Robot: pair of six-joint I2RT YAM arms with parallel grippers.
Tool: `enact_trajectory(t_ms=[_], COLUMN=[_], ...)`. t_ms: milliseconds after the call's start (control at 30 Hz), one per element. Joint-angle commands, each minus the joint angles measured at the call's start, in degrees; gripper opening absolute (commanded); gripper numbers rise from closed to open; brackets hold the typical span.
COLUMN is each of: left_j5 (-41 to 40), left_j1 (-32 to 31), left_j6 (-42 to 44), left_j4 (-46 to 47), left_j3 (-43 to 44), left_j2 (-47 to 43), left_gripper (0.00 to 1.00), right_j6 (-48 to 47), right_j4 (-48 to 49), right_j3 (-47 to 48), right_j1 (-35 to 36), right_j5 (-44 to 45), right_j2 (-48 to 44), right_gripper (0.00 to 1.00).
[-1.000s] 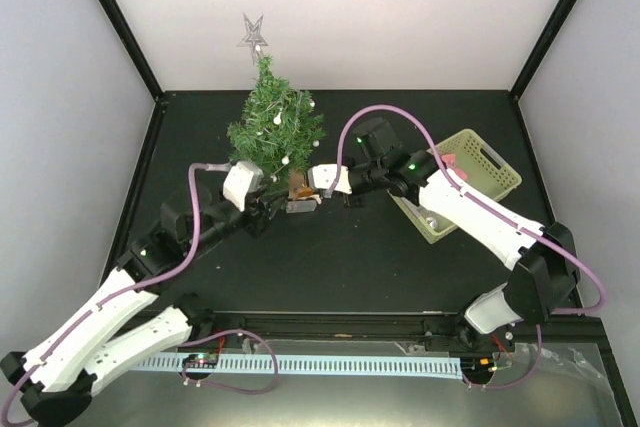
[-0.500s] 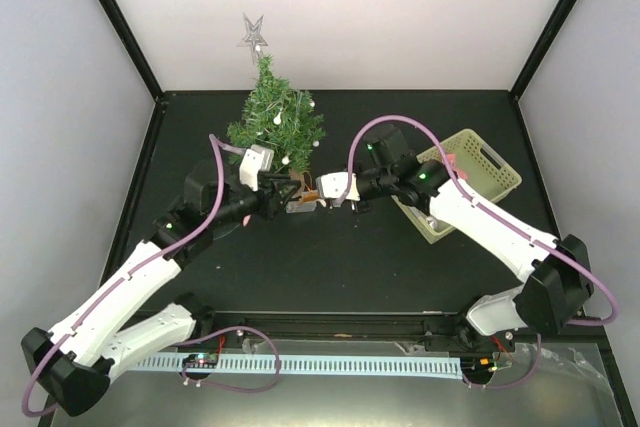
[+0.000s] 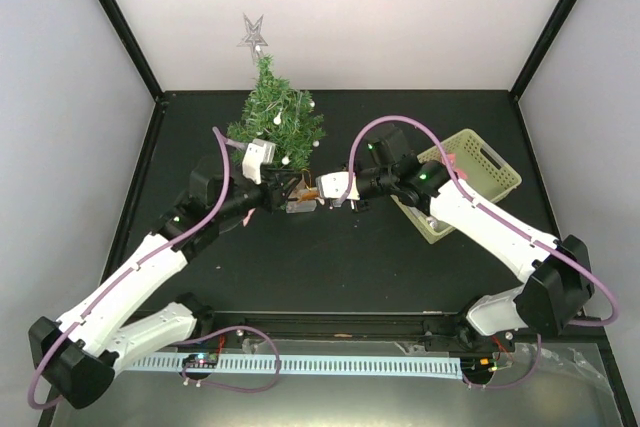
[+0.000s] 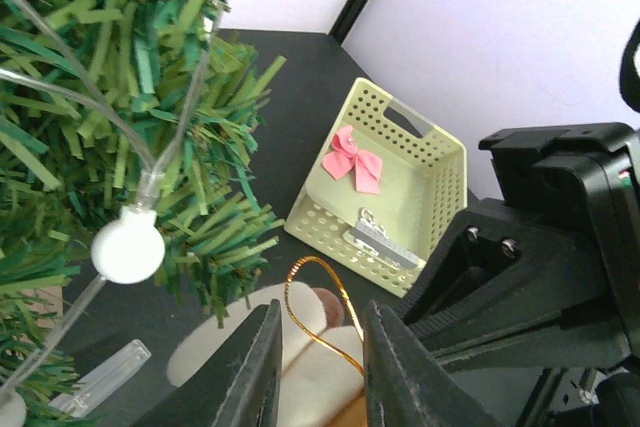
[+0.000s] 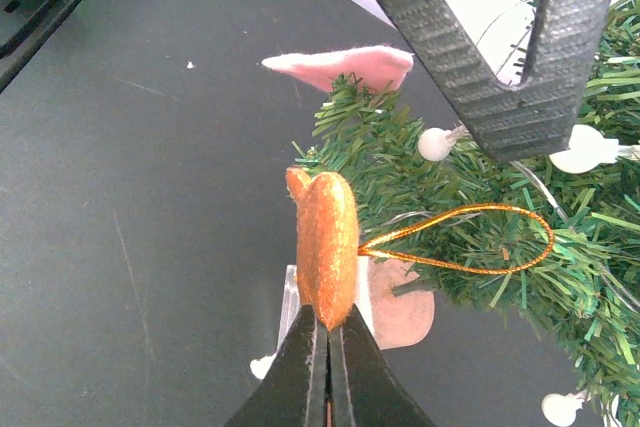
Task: Decorate the small christmas tree
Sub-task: Hang the decoration item on the Christmas tree.
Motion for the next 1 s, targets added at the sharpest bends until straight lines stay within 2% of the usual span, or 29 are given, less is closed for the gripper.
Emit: enact_trajectory(t_ms=[0, 167, 300, 533, 733, 967], left_j5=[0.54, 2.14, 2.82, 9.52, 10.72, 10.40], left_j1=[0.91, 1.09, 1.12, 1.08, 1.17, 1.17], left_j6=[-0.23, -1.93, -3.57, -10.49, -13.43, -11.99], left_j4=[3.28, 3.96, 2.51, 6.08, 10.23, 13.11], left_j3=[0.28, 0.46, 0.64, -1.25, -3.30, -4.22], left_j2=[0.93, 2.19, 3.19, 3.74, 2.82, 0.96], left_gripper=[0.23, 0.23, 0.28, 0.30, 0.04, 0.02], right_j6=[-0.86, -0.71, -0.48, 0.20, 0.49, 2.48], right_j4=[2.01, 2.44, 2.79, 4.32, 4.33, 5.27], right_j3=[1.19, 1.13, 0.97, 0.22, -0.45, -2.02], right_j1=[-0.30, -0.28, -0.33, -0.33, -0.33, -0.29], right_j5=[-0.93, -0.75, -0.88, -1.58, -1.49, -0.75], right_j2=[0.28, 0.24, -0.10, -1.03, -1.37, -1.86], right_gripper=[0.01, 0.01, 0.01, 0.01, 0.01, 0.01])
